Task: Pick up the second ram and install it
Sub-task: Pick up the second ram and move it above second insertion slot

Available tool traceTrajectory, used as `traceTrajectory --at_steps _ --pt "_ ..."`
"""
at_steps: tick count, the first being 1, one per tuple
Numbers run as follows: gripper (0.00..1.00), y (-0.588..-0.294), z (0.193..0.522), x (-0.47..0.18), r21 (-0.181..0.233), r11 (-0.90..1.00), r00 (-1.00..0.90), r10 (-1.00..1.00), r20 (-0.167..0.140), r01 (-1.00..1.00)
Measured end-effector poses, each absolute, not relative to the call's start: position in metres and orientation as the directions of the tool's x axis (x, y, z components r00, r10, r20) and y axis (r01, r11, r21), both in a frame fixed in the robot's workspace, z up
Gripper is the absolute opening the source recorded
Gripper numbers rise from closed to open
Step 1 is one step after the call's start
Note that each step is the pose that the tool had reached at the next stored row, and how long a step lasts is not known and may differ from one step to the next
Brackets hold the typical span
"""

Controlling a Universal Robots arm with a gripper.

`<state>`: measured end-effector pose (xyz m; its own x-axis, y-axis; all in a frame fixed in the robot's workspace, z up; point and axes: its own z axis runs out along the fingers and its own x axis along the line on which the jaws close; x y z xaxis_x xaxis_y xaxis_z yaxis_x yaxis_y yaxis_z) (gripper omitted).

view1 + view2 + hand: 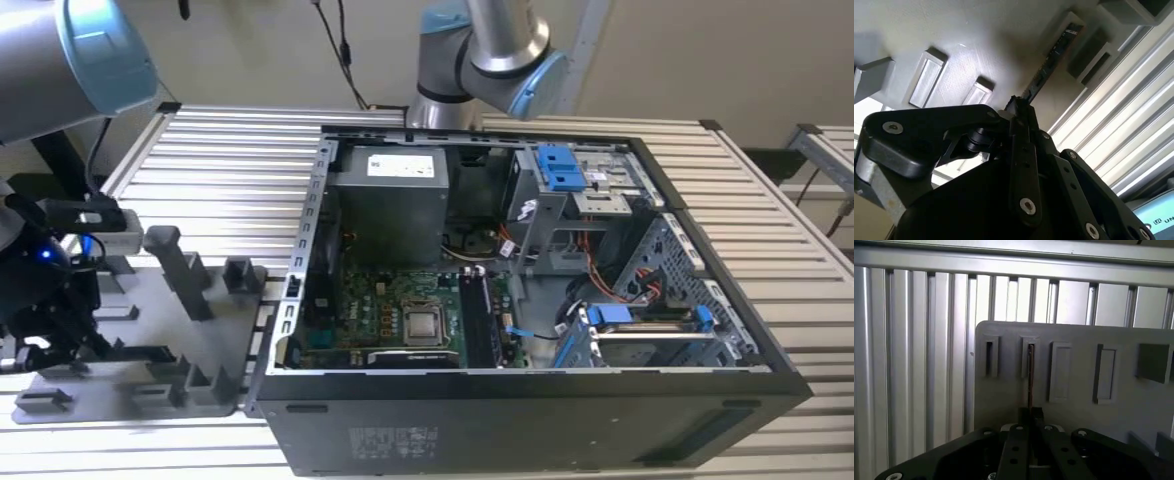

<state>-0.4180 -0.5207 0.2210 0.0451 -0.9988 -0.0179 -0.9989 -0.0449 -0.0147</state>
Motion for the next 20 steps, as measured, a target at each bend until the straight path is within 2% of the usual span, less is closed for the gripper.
traceTrajectory --at_steps 20 --pt "0.14 -0.521 0.241 -0.418 -0.015 0.011 -0.011 -1.0 -0.026 -1.0"
